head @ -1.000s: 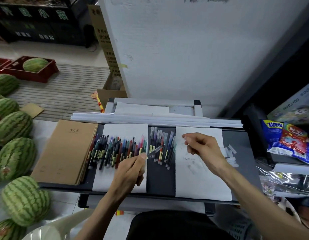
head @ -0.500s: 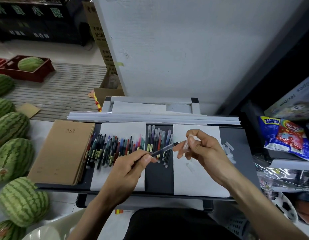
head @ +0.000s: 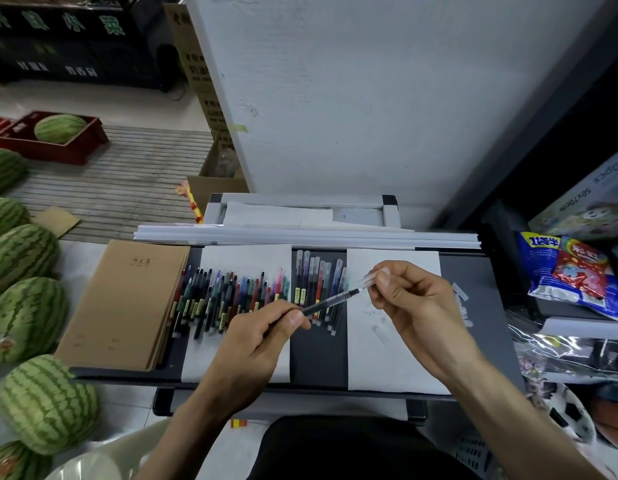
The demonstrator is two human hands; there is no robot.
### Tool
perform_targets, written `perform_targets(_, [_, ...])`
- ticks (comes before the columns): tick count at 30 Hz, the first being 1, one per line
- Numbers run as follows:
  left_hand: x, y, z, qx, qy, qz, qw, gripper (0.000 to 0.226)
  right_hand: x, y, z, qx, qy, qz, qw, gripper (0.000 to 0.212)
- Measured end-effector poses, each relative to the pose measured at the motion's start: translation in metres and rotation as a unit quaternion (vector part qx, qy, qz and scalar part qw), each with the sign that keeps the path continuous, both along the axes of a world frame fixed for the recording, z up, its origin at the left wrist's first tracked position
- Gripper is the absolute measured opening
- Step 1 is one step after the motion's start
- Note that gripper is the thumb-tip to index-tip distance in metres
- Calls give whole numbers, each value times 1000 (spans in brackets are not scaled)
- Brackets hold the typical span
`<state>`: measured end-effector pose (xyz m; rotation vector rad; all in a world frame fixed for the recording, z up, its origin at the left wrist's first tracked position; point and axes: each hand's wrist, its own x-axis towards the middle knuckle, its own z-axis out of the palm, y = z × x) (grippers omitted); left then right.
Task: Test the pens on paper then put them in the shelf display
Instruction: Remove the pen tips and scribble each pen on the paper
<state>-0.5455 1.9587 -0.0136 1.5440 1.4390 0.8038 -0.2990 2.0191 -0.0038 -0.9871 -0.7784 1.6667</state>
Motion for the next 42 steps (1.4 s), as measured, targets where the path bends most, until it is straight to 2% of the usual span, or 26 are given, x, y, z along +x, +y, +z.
perform_targets(3, [-2, -1, -1, -1, 2, 3, 1000, 34, 0, -1, -1, 11, -24, -9, 1000, 19])
perform_targets(11, [3, 0, 2, 9, -4, 8, 1000, 32, 2, 1, -1, 12, -19, -31, 999, 28])
perform_targets(19, [8, 0, -1, 21, 0, 10, 1000, 28, -9, -9, -16, 44, -104, -16, 994, 3])
perform_targets(20, [10, 0, -3, 23, 7, 12, 1000, 27, -11, -9, -21, 40, -112, -28, 992, 7])
perform_targets(23, [17, 4, -10, 26, 36, 17, 999, 28, -17, -10, -35, 16, -133, -60, 989, 10])
perform_targets(26, [23, 13, -18, 31, 68, 15, 997, 30, -21, -12, -49, -40, -118, -75, 989, 13])
perform_targets(31, [38, 20, -44, -8, 44, 16, 999, 33, -13, -8, -63, -175, 7, -84, 981, 12])
perform_targets(32, [43, 21, -51, -16, 55, 14, 998, 33, -13, -8, -68, -192, 6, -67, 979, 13])
perform_targets(35, [60, 26, -74, -55, 114, -13, 992, 40, -20, -12, -88, -214, -83, 47, 972, 18])
perform_targets(38, [62, 31, -93, -90, 182, -30, 979, 48, -18, 0, -103, -224, -201, 88, 949, 17])
perform_targets(40, [52, 38, -102, -91, 228, -31, 969, 41, -10, 20, -112, -184, -355, 109, 910, 17])
perform_targets(42, [40, 47, -111, -75, 265, -20, 961, 30, -6, 39, -119, -141, -489, 145, 849, 20])
